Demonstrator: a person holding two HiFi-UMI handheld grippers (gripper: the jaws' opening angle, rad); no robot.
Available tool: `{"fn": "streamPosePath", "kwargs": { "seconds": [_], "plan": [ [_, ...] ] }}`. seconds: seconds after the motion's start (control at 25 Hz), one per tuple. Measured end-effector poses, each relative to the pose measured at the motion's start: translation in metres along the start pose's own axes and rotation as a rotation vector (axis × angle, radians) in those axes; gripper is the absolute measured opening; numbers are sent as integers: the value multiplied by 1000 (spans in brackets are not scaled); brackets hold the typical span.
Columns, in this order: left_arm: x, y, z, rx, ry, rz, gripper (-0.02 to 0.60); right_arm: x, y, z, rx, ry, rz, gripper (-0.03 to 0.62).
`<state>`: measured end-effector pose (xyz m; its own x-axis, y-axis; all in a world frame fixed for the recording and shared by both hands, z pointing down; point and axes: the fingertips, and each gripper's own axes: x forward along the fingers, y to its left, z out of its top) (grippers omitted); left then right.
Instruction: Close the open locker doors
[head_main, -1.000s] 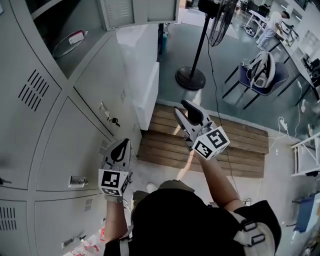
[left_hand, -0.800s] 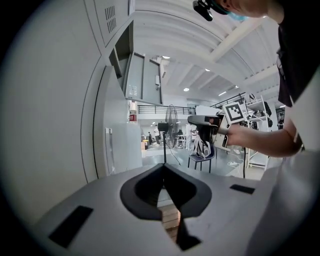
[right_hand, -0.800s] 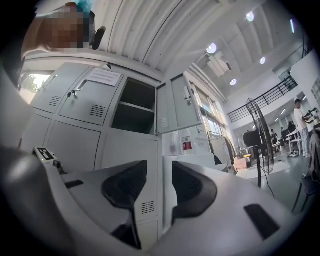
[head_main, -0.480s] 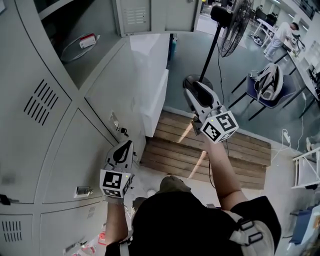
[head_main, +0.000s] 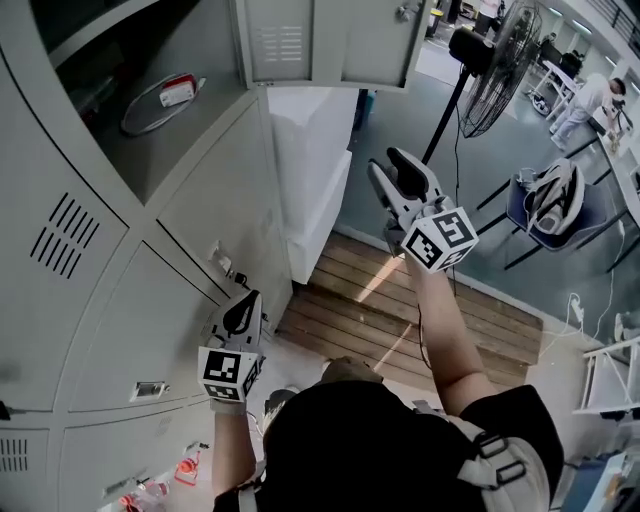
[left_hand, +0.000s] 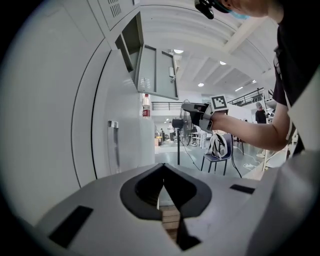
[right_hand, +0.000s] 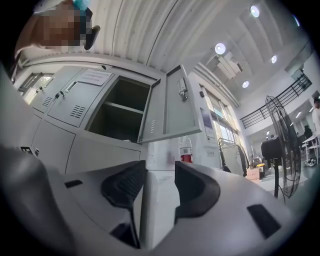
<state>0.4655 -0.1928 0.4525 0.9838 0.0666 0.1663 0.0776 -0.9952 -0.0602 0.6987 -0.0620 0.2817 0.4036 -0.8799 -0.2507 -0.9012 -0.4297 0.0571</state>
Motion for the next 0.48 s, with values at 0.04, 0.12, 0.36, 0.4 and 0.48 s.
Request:
{"fn": "streamPosePath", "kwargs": {
  "seconds": [0.04, 0.12, 0.36, 0.4, 0.48],
  "plan": [
    [3, -1, -2, -2, 4, 10, 8, 4, -4, 1, -2, -2, 10, 179],
    [8, -2, -4, -8, 10, 31, 8, 13, -13, 2, -2, -12, 30, 183],
    [18, -2, -7, -28, 27, 106, 9, 38, -35, 13, -3, -50, 87, 198],
    [19, -2, -7, -32, 30, 119, 8, 42, -38, 14, -3, -58, 96, 199],
    [20, -1, -10, -41, 36, 145, 8, 49, -44, 17, -3, -77, 113, 204]
  ]
}}
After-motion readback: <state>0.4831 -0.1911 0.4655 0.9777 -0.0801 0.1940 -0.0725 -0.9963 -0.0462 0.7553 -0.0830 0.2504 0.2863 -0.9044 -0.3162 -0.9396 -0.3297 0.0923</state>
